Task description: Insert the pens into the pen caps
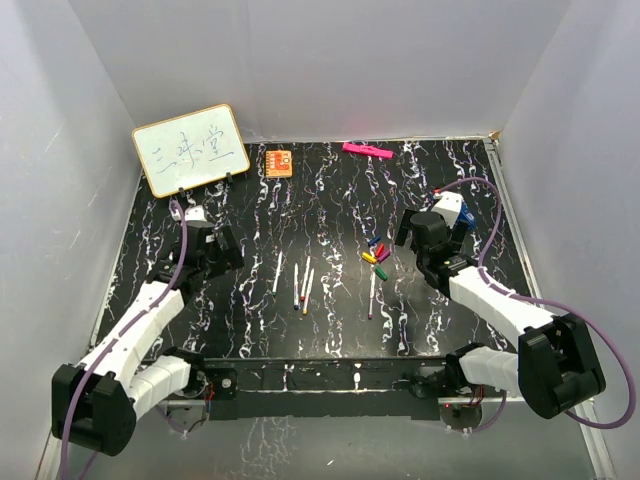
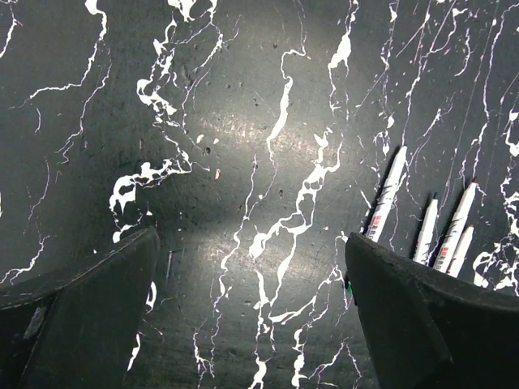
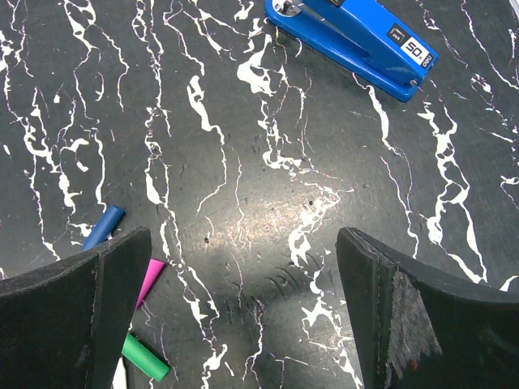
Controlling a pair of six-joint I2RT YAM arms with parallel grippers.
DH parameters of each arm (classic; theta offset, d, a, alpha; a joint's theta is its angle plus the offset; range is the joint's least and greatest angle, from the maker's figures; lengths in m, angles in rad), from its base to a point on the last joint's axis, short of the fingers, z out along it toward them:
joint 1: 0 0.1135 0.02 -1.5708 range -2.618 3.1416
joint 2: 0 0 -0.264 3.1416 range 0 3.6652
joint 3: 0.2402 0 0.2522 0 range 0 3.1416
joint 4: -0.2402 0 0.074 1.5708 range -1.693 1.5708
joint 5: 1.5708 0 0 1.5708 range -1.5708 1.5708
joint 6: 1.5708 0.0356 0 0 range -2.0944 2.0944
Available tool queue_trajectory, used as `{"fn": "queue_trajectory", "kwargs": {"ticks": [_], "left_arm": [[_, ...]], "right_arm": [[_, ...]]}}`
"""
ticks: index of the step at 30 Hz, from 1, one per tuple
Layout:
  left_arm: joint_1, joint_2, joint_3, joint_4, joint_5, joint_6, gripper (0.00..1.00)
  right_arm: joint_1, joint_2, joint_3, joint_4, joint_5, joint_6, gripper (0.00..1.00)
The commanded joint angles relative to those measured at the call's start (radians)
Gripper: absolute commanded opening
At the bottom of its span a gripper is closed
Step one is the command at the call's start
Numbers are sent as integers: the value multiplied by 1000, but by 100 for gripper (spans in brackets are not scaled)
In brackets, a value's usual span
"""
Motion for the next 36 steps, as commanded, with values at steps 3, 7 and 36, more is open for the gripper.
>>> {"fn": "queue_trajectory", "kwargs": {"ticks": [3,7,36], "left_arm": [[-3,-22,26,-8,-13,1,99],[-2,3,35,-23,-14,-6,99],[-282,263,112,190,160,46,99]], "right_arm": [[4,-14,22,28,14,3,98],[4,-12,23,29,15,2,98],[189,-42,16,133,-178,-15,97]]}}
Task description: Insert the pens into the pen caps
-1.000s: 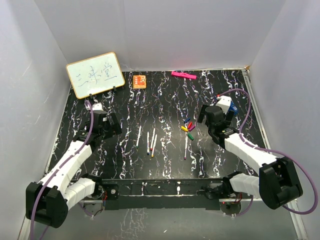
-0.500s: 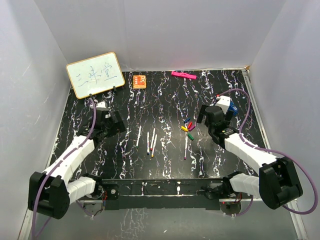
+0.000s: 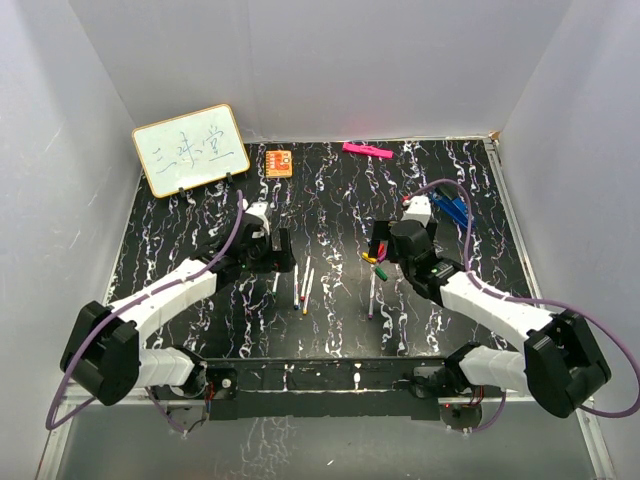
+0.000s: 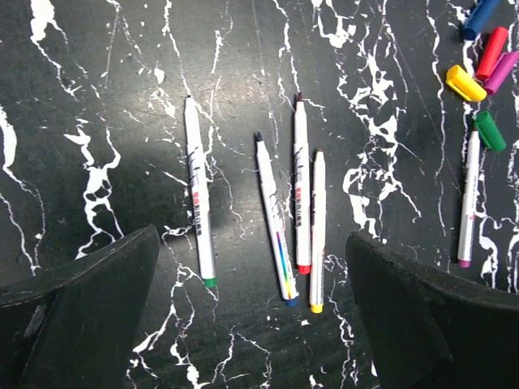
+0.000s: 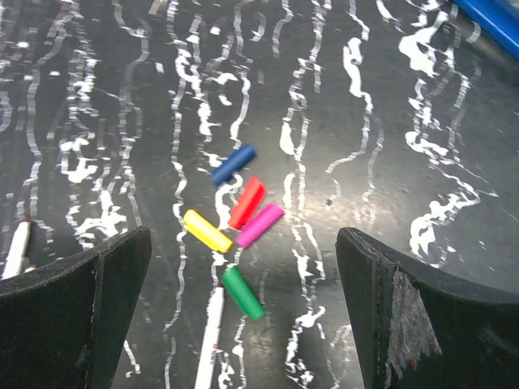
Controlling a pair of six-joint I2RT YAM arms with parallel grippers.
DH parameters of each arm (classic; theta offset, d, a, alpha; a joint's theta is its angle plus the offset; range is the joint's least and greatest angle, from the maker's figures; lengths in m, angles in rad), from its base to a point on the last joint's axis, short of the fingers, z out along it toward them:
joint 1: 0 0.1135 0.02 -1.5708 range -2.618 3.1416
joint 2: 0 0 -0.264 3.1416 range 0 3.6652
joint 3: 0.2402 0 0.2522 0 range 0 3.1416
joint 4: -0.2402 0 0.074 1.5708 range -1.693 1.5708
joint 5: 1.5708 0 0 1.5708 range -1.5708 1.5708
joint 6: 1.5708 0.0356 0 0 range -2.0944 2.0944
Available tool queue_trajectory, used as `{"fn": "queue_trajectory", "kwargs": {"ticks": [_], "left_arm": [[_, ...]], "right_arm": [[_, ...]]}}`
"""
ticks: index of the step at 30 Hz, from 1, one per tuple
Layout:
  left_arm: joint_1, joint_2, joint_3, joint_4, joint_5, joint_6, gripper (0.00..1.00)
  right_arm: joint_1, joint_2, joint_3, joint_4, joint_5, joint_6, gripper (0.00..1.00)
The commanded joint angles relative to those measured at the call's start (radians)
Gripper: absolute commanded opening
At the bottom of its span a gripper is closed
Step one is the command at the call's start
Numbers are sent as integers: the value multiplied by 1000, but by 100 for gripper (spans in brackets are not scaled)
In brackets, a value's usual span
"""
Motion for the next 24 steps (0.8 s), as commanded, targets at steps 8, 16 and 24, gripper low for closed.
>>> {"fn": "queue_trajectory", "kwargs": {"ticks": [8,16,24], "left_arm": [[0,-45,-5,-22,-105,56,99],[1,-32,-20,-24,-116,55,99],[0,51,4,-76,-110,44,97]], "right_arm": [[23,-61,26,223,-88,-86,98],[22,3,64,172,65,-21,98],[20,39,102,121,153,17,98]]}}
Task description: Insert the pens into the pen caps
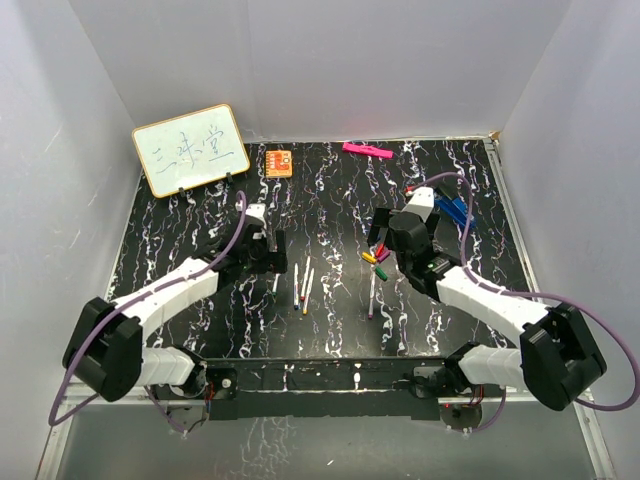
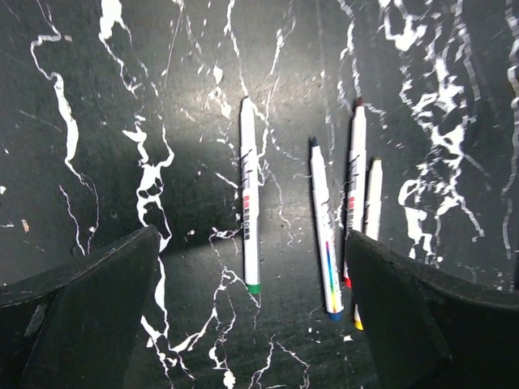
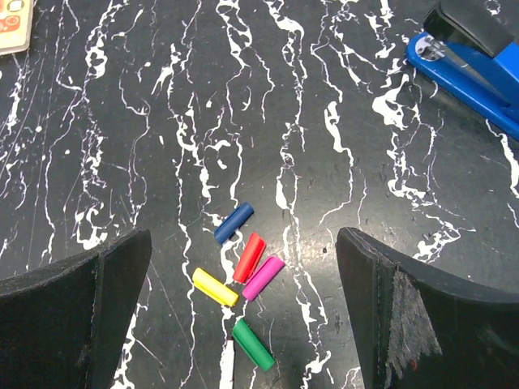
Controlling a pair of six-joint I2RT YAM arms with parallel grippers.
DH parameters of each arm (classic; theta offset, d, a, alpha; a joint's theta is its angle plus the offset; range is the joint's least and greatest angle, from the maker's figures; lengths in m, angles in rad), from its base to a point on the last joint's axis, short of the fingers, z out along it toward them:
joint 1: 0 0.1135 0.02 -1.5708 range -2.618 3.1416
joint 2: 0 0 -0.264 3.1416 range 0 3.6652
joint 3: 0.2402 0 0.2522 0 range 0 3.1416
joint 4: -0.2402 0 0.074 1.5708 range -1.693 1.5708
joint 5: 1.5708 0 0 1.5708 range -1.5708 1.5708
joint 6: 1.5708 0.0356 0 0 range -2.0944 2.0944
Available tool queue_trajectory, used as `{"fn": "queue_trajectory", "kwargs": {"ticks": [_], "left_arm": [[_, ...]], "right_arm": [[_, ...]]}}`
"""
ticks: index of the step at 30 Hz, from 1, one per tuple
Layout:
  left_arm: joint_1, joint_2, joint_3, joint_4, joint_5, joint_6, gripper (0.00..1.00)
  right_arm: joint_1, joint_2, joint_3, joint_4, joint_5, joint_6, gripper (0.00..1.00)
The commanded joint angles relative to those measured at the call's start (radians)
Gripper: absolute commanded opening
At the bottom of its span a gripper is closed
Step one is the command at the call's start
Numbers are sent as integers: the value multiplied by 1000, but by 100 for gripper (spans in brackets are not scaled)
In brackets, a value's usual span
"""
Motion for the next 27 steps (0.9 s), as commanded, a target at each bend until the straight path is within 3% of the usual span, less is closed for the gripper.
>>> {"fn": "queue_trajectory", "kwargs": {"ticks": [1,3,5,13,15,18,27], "left_arm": [[0,61,19,-75,-10,-12,97],[0,84,29,-92,-10,-18,95],[0,132,32,-101,-3,-26,85],[1,175,27,-63,42,-22,83],[0,180,29,-59,44,-23,85],[1,186,28,-48,48,-23,98],[0,238,30,-36,53,-32,98]], "right_arm": [[-1,5,67,5,71,2,98],[-1,2,66,4,105,-1,98],[-1,-11,57,7,156,-1,98],[-34,-82,-32,34,204,4,98],[-40,-79,-36,-10,189,23,97],[-43,-64,-30,-65,153,38,97],[-49,28,-13,-182,107,122,96]]}}
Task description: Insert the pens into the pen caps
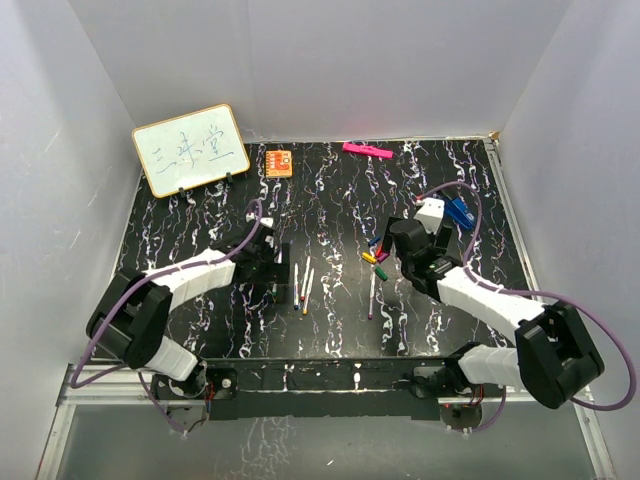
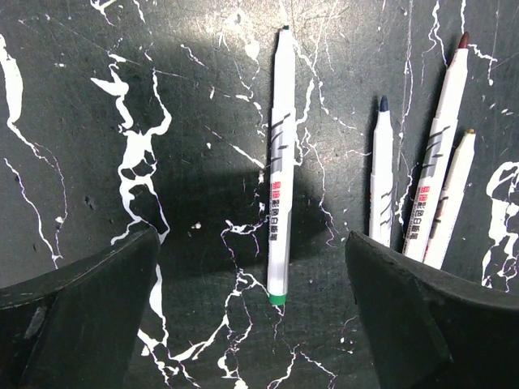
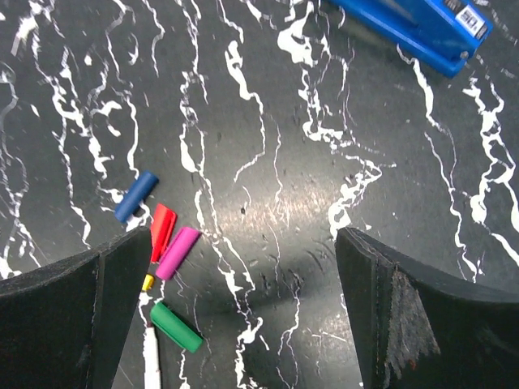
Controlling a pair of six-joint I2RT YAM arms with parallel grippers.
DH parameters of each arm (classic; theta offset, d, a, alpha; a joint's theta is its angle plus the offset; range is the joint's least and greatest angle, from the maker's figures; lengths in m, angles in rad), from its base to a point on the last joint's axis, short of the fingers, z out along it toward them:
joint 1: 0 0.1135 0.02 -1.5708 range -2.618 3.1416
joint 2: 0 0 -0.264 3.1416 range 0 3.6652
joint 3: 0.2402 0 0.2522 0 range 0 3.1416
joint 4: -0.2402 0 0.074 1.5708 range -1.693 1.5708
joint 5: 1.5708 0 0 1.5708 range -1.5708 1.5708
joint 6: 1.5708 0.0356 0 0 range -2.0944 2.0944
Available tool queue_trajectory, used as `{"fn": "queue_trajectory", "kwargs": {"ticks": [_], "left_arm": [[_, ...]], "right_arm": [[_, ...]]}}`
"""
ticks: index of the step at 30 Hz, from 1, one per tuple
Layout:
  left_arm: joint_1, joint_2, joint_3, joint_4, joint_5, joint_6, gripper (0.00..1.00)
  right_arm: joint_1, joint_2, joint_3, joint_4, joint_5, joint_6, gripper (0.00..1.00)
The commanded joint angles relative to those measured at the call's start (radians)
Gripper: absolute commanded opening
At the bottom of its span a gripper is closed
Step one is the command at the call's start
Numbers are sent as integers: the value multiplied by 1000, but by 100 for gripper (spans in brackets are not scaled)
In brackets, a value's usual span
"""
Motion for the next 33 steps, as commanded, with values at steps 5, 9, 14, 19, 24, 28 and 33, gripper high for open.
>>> {"fn": "queue_trajectory", "kwargs": {"ticks": [5,9,14,19,24,28,33], "left_arm": [[0,55,35,-7,12,-10,98],[1,61,53,-26,12,-13,97],[0,77,62,-35,6,-13,97],[0,118,93,-68,-18,-37,92],[1,175,157,-125,-63,-33,90],[1,225,222,-201,-88,-3,85],[1,293,295,-317,-105,24,88]], "right_arm": [[-6,67,22,-67,-39,89,92],[-6,79,47,-99,-67,101,85],[-7,65,55,-114,-106,105,76],[-7,70,68,-115,-113,84,62],[-6,101,91,-115,-112,72,56],[-7,104,92,-113,-116,77,56],[-6,95,87,-103,-123,80,55]]}}
